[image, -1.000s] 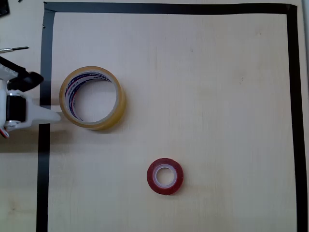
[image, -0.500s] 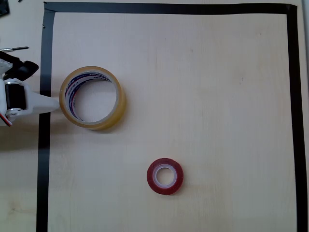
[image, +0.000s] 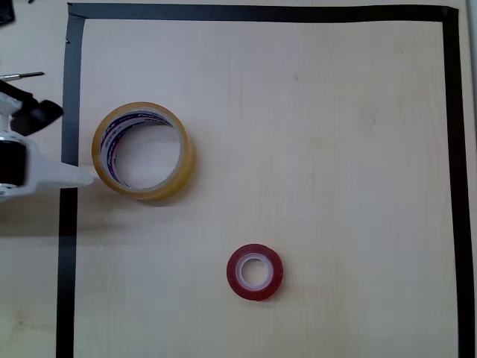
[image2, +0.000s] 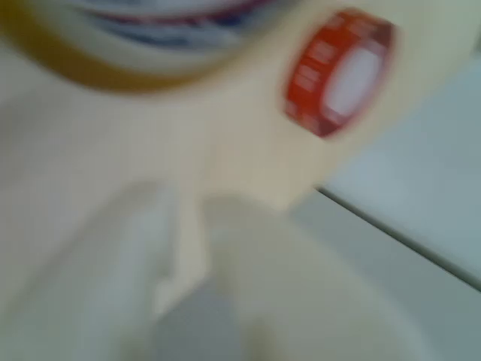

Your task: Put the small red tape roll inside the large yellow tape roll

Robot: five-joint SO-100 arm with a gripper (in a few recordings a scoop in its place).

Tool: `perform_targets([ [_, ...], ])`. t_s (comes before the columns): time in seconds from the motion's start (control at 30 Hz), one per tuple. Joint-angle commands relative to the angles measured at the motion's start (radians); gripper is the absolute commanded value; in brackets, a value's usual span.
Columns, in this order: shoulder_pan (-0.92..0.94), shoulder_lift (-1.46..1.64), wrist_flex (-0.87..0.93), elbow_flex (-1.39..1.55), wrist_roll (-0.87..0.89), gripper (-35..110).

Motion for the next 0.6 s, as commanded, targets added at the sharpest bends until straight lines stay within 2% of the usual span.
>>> perform_targets([
  [0.0, -0.014, -0.275, -0.031, -0.356, 0.031, 0],
  [0.23, 0.021, -0.91, -0.144, -0.673, 0.025, 0],
  [0.37, 0.046, -1.108, -0.295, -0.715, 0.031, 0],
  [0.57, 0.13, -1.368, -0.299, -0.934, 0.031, 0],
])
